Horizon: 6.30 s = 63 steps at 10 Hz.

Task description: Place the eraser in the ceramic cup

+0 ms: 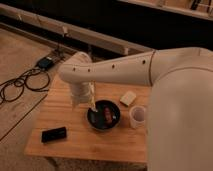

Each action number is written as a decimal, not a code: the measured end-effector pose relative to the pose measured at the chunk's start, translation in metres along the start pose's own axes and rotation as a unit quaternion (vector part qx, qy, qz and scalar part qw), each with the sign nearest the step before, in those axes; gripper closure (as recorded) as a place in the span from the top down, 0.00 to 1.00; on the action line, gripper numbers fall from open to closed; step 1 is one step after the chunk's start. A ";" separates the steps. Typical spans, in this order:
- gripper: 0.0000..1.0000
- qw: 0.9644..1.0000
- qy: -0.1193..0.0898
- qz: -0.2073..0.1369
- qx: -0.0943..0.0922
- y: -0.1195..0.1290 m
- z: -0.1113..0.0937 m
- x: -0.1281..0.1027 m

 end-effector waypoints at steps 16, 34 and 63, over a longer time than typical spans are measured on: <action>0.65 1.000 0.001 0.001 0.000 -0.001 0.001 0.000; 0.65 0.985 0.020 -0.167 0.029 0.042 0.030 0.000; 0.49 0.683 0.126 -0.712 0.104 0.198 0.188 0.039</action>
